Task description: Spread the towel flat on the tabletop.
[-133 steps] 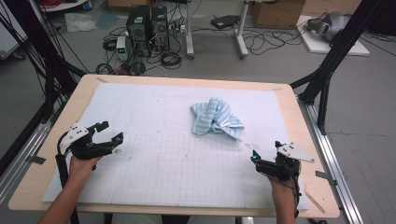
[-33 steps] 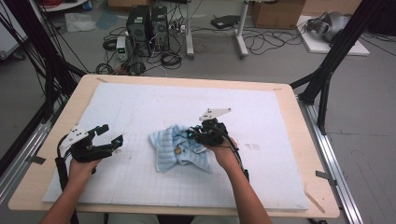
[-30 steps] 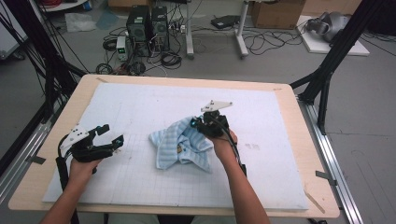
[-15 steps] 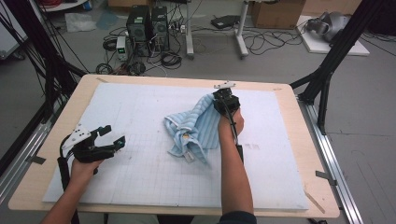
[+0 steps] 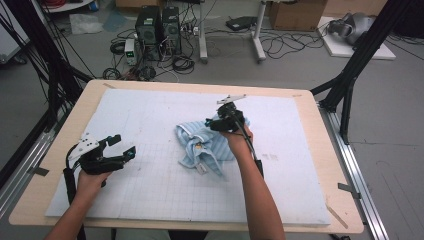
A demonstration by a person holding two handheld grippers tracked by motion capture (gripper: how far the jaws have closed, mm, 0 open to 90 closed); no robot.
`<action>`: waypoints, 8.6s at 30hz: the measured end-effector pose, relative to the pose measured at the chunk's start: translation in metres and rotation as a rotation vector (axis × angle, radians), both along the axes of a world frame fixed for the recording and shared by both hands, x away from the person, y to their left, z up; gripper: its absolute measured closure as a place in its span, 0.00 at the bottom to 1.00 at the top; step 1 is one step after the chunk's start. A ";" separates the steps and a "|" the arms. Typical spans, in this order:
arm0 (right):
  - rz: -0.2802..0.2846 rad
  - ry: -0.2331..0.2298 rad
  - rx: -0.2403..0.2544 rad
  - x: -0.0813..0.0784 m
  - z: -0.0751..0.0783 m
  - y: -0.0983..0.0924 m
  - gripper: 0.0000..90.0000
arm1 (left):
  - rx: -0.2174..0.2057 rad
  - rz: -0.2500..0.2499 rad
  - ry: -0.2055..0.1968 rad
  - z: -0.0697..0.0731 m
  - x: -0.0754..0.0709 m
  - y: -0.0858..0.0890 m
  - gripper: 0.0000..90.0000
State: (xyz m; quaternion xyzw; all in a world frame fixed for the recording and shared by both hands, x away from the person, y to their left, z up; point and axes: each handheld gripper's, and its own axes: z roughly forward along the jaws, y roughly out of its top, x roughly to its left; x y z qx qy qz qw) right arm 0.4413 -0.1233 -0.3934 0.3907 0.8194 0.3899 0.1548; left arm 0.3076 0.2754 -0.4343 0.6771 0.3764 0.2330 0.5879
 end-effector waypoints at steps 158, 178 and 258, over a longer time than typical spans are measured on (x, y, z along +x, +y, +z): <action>-0.350 -0.110 -0.086 0.002 -0.026 -0.047 0.82 | 0.077 0.024 0.303 -0.002 0.159 -0.083 0.59; -0.062 0.017 0.104 -0.098 -0.037 -0.071 0.48 | 0.029 -0.078 0.163 0.006 0.075 -0.059 0.39; 0.071 0.019 0.031 -0.141 -0.057 -0.056 0.71 | 0.209 -0.047 0.248 -0.010 0.009 -0.059 0.57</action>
